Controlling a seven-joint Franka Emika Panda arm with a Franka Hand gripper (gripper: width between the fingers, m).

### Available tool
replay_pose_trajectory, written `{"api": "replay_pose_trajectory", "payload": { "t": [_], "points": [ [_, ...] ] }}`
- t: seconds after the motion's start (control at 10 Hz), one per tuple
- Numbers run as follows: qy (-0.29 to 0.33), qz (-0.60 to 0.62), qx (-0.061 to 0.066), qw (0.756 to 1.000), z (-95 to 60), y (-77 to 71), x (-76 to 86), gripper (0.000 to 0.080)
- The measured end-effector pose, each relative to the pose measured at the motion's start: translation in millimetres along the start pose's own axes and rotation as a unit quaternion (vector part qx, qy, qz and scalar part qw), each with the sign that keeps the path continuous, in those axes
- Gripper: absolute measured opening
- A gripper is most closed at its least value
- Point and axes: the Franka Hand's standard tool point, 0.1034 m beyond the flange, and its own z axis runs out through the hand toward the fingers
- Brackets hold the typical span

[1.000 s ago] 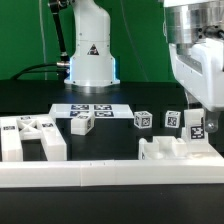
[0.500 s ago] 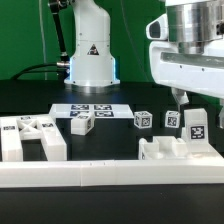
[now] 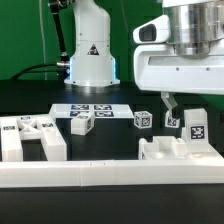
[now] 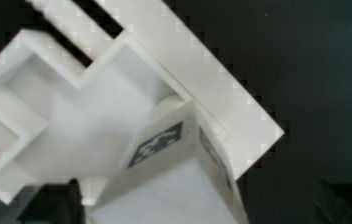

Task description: Assemble chair

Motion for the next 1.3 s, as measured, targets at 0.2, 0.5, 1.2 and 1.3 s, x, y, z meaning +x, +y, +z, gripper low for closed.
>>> {"api": "replay_pose_trajectory", "payload": {
  "t": [0.2, 0.5, 1.2, 1.3],
  "points": [
    [0.000, -0.062, 0.000, 0.998, -0.3, 0.8, 1.1, 0.0649],
    [0.001, -0.169, 0.000, 0.986, -1.3, 2.8, 4.7, 0.0649],
    [0.000, -0.169, 0.000, 0.986, 0.0, 3.1, 4.3, 0.0289],
    [0.000, -0.159, 0.000, 0.987, 0.1, 3.0, 4.1, 0.0289]
  ]
}}
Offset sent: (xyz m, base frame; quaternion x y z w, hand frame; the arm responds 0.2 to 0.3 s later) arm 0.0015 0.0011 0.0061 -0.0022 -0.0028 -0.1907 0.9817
